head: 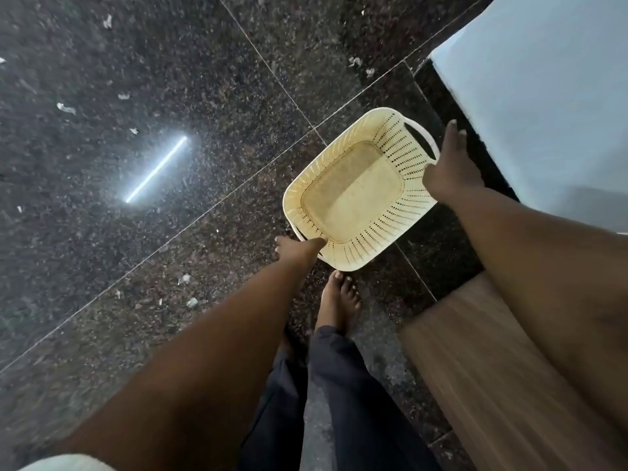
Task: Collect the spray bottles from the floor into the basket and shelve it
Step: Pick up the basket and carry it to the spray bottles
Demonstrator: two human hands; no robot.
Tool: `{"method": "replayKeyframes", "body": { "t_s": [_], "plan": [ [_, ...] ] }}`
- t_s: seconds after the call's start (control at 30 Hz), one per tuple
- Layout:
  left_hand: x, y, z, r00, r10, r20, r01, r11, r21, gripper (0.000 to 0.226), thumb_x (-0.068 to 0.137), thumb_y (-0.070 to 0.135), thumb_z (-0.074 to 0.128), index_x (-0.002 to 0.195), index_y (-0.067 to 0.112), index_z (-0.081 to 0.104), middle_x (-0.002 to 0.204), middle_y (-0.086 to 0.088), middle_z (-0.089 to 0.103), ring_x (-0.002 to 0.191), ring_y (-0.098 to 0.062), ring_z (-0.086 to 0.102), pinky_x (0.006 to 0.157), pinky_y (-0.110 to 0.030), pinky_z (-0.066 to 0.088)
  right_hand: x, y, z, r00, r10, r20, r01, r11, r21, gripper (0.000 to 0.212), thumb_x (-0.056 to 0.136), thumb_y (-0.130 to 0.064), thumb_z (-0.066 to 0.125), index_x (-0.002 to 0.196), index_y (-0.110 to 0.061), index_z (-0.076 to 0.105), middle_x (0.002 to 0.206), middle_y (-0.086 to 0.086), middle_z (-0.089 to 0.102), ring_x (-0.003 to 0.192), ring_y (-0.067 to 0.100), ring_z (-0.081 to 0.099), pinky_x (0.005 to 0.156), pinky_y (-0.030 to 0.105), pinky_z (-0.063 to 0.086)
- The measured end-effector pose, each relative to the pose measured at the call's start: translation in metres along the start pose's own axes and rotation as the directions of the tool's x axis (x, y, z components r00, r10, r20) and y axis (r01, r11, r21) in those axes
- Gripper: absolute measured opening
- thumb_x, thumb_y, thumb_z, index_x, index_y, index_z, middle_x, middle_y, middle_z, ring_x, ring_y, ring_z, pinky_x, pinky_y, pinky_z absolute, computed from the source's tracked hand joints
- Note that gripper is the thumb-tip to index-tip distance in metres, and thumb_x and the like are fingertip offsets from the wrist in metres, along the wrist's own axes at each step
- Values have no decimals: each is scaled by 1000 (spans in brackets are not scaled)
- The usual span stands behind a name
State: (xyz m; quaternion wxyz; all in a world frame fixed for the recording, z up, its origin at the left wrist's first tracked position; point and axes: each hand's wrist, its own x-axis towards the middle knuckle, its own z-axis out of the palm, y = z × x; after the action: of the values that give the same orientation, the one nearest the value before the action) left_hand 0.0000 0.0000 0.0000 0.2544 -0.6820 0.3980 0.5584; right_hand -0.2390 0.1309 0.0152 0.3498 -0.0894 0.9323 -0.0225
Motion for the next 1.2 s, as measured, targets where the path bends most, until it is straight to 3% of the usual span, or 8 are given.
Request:
{"method": "replayKeyframes", "body": {
  "t_s": [0.1,0.2,0.37,0.47,0.6,0.77,0.9,1.2],
  "plan": [
    [-4,4,-6,987,152,52,-151,988,-26,46,83,-3,56,128,5,51,124,-18,64,110,-33,62,87,-42,53,6,-4,1,999,35,19,-37,995,88,48,91,-16,48,138,-14,43,141,15,51,124,37,52,93,35,43],
    [-12,9,-25,980,199,-13,-198,967,-158,37,89,-4,51,125,3,53,115,-18,67,98,-31,66,66,-39,56,-5,-12,-1,999,35,28,-38,994,101,30,94,-16,50,120,-8,62,124,17,62,112,36,58,80,31,41],
    [-41,2,-94,961,262,-88,-271,955,-119,25,89,0,53,113,1,60,97,-13,69,73,-19,61,58,-27,52,-64,-50,-1,999,-19,39,13,991,132,31,97,-22,48,117,-4,63,118,19,66,104,36,61,74,30,39],
    [-82,-11,-148,965,229,-129,-245,961,-131,28,88,-7,44,109,5,58,73,-1,58,60,-11,53,38,-15,44,-117,-90,-6,998,-32,57,23,988,155,28,95,-21,50,111,-3,65,112,20,67,88,30,59,74,32,44],
    [-141,-36,-237,951,218,-221,-266,939,-219,32,84,-10,40,103,4,61,78,-8,58,74,-22,54,58,-26,43,-194,-165,-17,993,-83,82,68,982,175,28,95,-18,51,115,-3,62,114,19,66,85,28,56,72,31,41],
    [-182,-95,-359,939,176,-296,-277,896,-346,30,83,-10,41,90,14,58,75,-4,59,77,-23,56,56,-28,42,-297,-276,-14,975,-188,122,176,979,99,17,87,-3,53,99,-4,64,99,22,66,85,33,58,71,31,39],
    [-192,-165,-454,933,109,-343,-277,827,-489,30,88,-6,51,109,9,66,94,-8,65,91,-24,60,78,-33,48,-374,-365,22,921,-340,190,345,938,7,17,79,6,51,91,-6,56,88,15,65,78,29,59,60,31,46],
    [-199,-340,-670,886,-17,-464,-319,704,-635,29,83,3,47,83,20,70,75,1,72,72,-18,67,60,-26,52,-545,-569,158,748,-511,424,626,755,-194,24,80,-4,53,95,-16,66,93,9,68,79,26,59,59,28,41]
  ]
}}
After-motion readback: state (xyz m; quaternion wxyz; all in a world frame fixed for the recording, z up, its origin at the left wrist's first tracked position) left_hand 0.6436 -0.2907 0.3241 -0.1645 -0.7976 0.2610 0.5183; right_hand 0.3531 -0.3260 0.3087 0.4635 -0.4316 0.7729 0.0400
